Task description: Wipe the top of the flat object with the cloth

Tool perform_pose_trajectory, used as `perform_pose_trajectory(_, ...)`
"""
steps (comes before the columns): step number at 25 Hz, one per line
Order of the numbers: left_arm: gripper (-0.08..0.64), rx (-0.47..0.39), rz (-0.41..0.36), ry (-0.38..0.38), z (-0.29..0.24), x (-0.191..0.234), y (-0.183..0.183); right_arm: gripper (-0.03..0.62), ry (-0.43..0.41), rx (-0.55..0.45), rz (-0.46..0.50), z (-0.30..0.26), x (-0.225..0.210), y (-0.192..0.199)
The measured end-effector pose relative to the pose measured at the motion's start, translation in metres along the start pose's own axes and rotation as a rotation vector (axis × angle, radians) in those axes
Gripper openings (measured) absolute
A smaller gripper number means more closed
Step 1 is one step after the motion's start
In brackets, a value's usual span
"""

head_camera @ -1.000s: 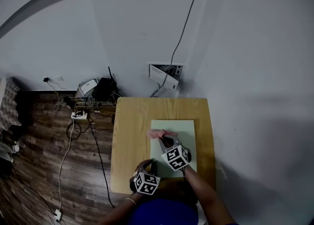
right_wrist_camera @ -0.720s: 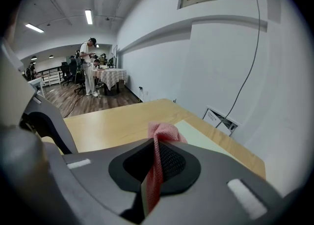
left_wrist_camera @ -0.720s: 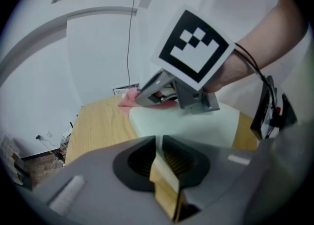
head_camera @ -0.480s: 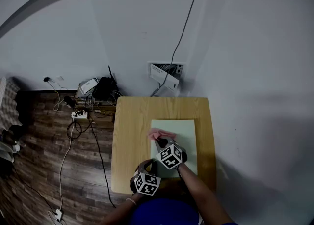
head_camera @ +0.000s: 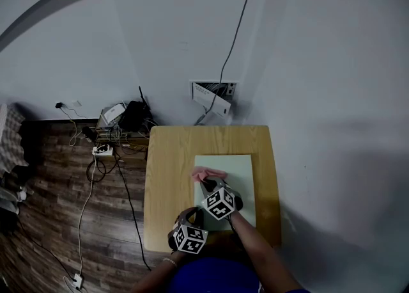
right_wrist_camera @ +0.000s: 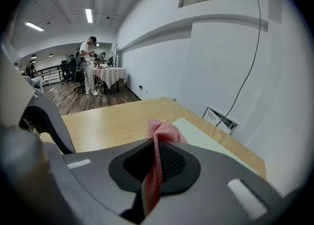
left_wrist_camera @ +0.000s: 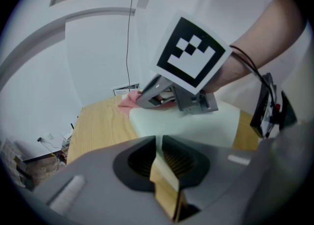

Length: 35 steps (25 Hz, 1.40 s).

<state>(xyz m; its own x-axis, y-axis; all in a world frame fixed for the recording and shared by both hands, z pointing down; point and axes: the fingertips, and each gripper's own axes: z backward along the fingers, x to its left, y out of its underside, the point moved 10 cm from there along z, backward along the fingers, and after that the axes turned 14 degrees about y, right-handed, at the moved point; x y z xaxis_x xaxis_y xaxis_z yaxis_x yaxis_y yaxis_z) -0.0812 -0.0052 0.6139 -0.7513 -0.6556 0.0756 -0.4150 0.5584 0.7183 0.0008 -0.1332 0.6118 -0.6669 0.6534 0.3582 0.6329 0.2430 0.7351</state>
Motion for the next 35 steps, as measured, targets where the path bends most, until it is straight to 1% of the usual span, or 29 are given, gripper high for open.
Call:
perform_pose_trajectory(8,0.029,-0.001,-0.001,-0.003,0.001,-0.001,-0.001,0.014,0.012,0.025,-0.010,0.006,-0.010,0.009)
perform_pose_trajectory(16,0.029,-0.002,-0.003,-0.007,0.001,-0.002,-0.001,0.014,0.065,0.080,-0.046,0.018,-0.033,0.030)
perform_pose_trajectory(35,0.028,-0.001,-0.009,-0.008,0.000,-0.004,-0.002,0.014,0.196,0.157,-0.105,0.048,-0.077,0.078)
